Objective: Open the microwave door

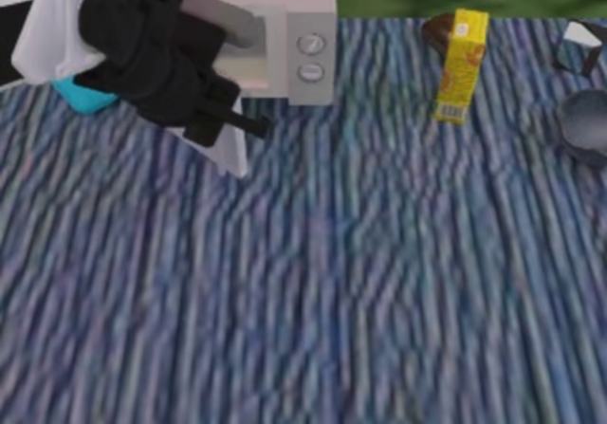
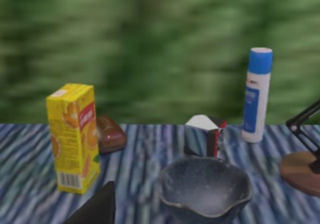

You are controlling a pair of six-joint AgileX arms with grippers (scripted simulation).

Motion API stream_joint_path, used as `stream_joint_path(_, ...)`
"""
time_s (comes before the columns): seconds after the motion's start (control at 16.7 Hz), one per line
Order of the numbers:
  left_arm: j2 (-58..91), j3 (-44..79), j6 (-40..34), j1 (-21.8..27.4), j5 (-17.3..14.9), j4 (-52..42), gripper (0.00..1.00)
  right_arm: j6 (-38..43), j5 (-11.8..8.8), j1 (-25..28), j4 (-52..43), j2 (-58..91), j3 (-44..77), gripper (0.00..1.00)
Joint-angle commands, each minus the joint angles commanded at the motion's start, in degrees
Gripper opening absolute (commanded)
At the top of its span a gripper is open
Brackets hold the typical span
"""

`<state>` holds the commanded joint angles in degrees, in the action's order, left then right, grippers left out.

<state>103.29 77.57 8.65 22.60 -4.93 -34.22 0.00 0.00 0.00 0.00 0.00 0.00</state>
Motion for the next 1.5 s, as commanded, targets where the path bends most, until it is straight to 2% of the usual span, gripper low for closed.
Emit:
stream_joint_path(0.6,0.0,0.0,0.0,0.0,0.0,0.0,0.0,0.0,0.0,0.0,0.0,0.0,0.0,1.0)
stream_joint_path(0.78,-0.2,-0.4,0.6,0.0,-0.7,0.0,0.0,0.0,0.0,0.0,0.0,0.0,0.0,1.0)
stream_joint_path(1.14,-2.5,-3.2,8.1,-3.0,-4.5,-0.7,0.0,0.0,0.0,0.0,0.0,0.0,0.0,1.0)
stream_joint_path(1.5,-2.9,-3.3,8.7,-3.3,-4.9,-0.7,0.0,0.0,0.0,0.0,0.0,0.0,0.0,1.0)
